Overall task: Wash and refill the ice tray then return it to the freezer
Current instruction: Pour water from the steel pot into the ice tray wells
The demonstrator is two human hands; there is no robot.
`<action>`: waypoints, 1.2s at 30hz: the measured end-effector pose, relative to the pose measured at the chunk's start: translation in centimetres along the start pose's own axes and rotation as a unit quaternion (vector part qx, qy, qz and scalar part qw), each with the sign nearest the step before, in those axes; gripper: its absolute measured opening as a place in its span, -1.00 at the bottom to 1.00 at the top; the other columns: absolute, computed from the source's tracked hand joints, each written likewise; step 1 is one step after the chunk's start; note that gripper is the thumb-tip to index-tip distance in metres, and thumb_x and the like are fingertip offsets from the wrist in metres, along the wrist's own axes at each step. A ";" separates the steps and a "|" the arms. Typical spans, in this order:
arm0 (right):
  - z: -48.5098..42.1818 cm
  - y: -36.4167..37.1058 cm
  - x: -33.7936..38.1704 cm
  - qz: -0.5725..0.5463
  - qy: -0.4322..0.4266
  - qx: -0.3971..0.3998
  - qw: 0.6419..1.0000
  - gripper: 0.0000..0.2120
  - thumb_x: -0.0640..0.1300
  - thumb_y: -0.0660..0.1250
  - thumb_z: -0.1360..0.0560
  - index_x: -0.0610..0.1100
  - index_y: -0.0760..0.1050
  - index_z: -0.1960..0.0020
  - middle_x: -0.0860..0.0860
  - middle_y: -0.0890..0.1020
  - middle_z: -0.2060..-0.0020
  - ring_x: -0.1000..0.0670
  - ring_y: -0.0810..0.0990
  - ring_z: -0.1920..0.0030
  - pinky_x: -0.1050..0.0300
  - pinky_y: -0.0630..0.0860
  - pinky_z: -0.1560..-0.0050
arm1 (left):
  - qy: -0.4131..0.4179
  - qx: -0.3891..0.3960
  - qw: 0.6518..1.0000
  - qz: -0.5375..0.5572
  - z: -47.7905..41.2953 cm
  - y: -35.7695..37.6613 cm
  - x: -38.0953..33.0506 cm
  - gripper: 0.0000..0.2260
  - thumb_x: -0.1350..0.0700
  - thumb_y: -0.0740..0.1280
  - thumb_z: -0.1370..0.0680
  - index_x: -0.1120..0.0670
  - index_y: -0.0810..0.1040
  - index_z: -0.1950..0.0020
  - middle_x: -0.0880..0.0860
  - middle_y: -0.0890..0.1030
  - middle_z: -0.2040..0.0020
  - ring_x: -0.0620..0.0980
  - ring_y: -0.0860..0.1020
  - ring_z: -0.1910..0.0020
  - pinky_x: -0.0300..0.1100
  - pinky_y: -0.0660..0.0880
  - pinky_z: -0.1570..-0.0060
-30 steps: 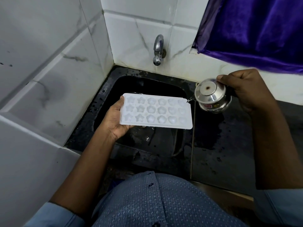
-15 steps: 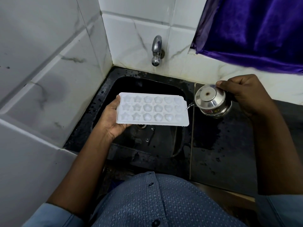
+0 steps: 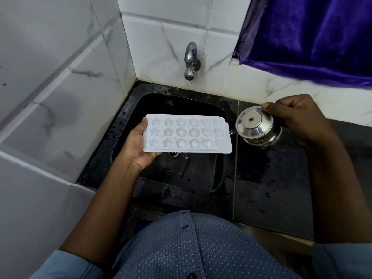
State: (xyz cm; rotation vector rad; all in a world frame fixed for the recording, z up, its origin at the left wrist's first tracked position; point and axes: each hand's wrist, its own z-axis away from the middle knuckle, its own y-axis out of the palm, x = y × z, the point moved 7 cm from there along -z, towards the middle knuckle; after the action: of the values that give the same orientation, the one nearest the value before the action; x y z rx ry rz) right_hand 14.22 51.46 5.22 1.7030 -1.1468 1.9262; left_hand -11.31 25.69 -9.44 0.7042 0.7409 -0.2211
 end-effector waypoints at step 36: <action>-0.5 3.7 3.7 0.032 -0.040 0.052 0.997 -0.47 -0.11 0.46 -0.58 -0.57 0.42 0.26 -0.21 0.34 0.43 -0.08 0.26 0.39 0.21 0.32 0.37 | -0.003 0.000 1.000 0.004 -0.2 0.9 1.4 -0.55 -0.19 0.15 -0.74 0.11 0.66 -0.26 0.18 0.74 -0.19 0.16 0.75 -0.08 0.15 0.62 -0.14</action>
State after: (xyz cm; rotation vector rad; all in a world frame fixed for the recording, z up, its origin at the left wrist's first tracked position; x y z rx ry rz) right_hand 10.44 48.56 7.46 1.8329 -1.1616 2.0045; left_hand -10.05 26.60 -10.03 0.7058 0.7332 -0.2151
